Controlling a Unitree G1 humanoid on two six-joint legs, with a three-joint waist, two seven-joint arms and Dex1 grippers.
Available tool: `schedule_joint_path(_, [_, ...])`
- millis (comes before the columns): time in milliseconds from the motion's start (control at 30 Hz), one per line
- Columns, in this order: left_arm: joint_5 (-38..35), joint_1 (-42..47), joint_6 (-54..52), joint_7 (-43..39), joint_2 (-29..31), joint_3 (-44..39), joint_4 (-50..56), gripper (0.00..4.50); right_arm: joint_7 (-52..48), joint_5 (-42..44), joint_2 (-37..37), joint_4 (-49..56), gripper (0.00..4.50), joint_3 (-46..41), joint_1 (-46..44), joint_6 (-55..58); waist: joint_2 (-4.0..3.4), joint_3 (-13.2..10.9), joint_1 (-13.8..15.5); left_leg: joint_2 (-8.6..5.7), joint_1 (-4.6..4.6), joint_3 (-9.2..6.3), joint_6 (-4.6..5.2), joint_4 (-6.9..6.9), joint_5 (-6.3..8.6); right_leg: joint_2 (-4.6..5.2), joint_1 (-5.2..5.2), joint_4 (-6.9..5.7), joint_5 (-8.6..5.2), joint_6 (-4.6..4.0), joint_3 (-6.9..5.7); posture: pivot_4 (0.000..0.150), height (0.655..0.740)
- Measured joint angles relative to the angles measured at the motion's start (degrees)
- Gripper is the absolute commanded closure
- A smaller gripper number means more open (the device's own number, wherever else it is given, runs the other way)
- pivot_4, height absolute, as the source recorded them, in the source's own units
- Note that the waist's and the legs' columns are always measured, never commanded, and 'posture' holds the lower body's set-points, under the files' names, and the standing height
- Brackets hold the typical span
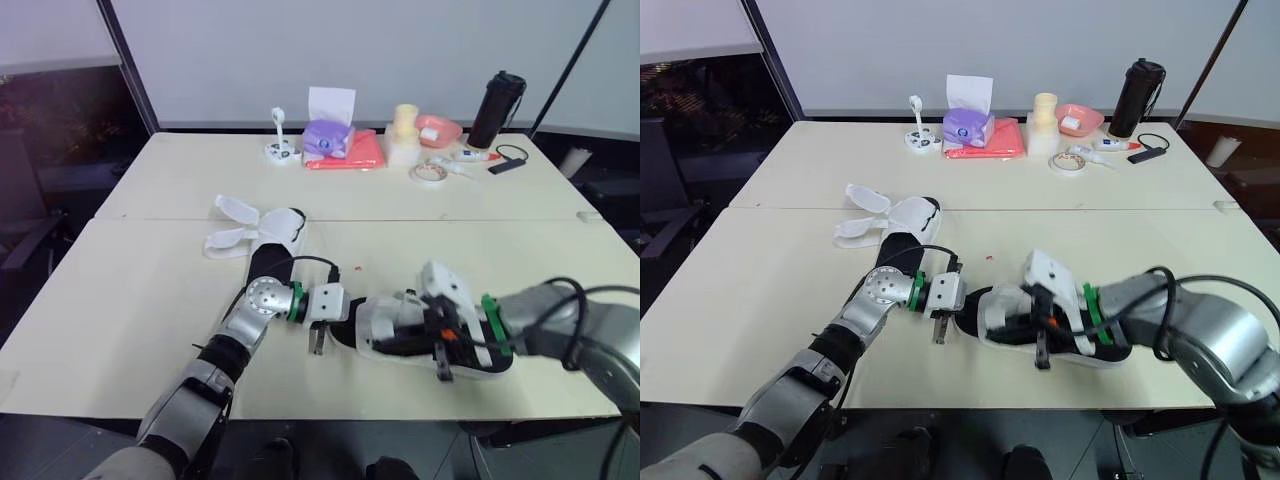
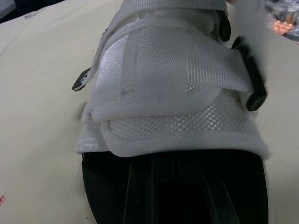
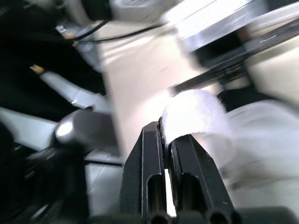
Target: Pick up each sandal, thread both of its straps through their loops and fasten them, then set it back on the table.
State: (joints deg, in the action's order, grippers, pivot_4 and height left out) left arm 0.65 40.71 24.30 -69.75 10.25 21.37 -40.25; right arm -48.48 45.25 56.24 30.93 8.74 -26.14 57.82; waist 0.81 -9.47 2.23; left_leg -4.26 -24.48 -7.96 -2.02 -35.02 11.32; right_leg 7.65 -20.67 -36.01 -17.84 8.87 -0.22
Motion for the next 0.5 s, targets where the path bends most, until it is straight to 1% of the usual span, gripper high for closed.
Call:
schedule_joint_path(67, [0.01,0.07,0.09,0.06,-0.04,0.01,-0.13,4.5,0.67,-4.23,-2.06,-4.2,4.46,2.9,-1.99,-1.62,-0.01,0.0,-0.01,-0.03,0.0,-0.01,0.0,0.0,0.0,0.01,-0.01,-0.02,0.0,0.0,0.0,0.15,0.74])
schedule_joint_path(233, [0.01,0.04,0.23,0.53,-0.06,0.01,-0.3,4.5,0.01,-8.87,-3.91,-8.63,4.46,5.87,-3.95,-4.29,-0.01,0.01,-0.02,-0.04,0.01,-0.03,0.0,-0.04,-0.01,0.0,0.0,-0.06,0.01,0.0,0.01,0.15,0.74])
schedule_joint_path(300, [0.01,-0.05,0.23,0.92,-0.05,0.02,-0.33,4.5,-0.49,-10.24,-4.14,-9.26,3.8,6.39,-3.97,-5.5,-0.02,0.01,-0.04,-0.04,0.02,-0.03,0.0,-0.08,-0.01,0.0,0.01,-0.09,0.01,0.01,0.01,0.15,0.74])
schedule_joint_path(367, [0.01,-0.21,0.23,1.3,-0.05,0.03,-0.31,4.5,-0.54,-11.52,-4.16,-9.9,2.99,6.28,-4.1,-6.65,-0.02,0.01,-0.03,-0.04,0.06,-0.03,-0.01,-0.09,-0.02,-0.01,0.04,-0.09,0.02,0.0,0.01,0.15,0.74])
schedule_joint_path(500, [0.01,-0.4,0.36,1.3,0.04,0.03,-0.04,4.5,-0.07,-13.75,-4.27,-11.72,0.9,5.25,-4.04,-6.99,-0.04,0.02,-0.05,-0.04,0.06,-0.04,-0.01,-0.07,-0.02,-0.01,0.03,-0.09,0.02,0.0,0.01,0.15,0.74])
